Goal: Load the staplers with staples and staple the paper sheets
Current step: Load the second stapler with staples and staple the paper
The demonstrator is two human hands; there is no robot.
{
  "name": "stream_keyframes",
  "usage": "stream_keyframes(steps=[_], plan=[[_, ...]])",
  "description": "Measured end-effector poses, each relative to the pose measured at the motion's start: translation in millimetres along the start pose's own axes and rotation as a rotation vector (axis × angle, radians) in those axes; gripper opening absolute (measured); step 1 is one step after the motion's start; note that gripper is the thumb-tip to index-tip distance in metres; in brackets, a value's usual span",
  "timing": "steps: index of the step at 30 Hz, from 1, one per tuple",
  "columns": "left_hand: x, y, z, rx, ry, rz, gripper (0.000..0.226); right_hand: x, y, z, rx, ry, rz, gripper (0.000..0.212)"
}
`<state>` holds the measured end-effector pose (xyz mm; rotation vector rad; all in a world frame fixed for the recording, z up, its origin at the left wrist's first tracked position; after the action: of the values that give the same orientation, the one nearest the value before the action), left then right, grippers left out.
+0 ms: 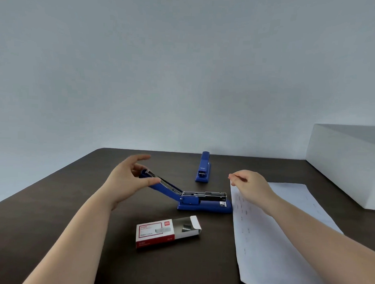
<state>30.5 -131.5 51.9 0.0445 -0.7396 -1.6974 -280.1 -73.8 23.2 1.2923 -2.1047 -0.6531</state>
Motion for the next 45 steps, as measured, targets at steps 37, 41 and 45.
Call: stream_keyframes(steps=[37,41,45], plan=[[-8.8,-150.7,71.3,0.307,-0.267,-0.429,0.041,34.0,38.3,59.5,-0.292,-0.028,-0.003,0.012],[-14.3,-149.9,77.9,0.285,-0.295,-0.459,0.039,39.0,60.2,63.1,-0.204,-0.050,0.061,0.013],[-18.9,-150.4,81.4,0.262,-0.296,-0.497,0.036,46.0,58.2,61.7,-0.211,-0.060,0.069,0.016]])
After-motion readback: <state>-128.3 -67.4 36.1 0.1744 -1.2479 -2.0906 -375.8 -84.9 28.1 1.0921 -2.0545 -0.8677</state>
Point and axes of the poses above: each hand's wrist, its own x-axis towards the middle knuckle, its own y-axis out of the back of the hand, z = x × y, the point moved 10 cm from there along x, towards the middle knuckle, and after that the axes turned 6 degrees about -y, right-handed, at the moved point
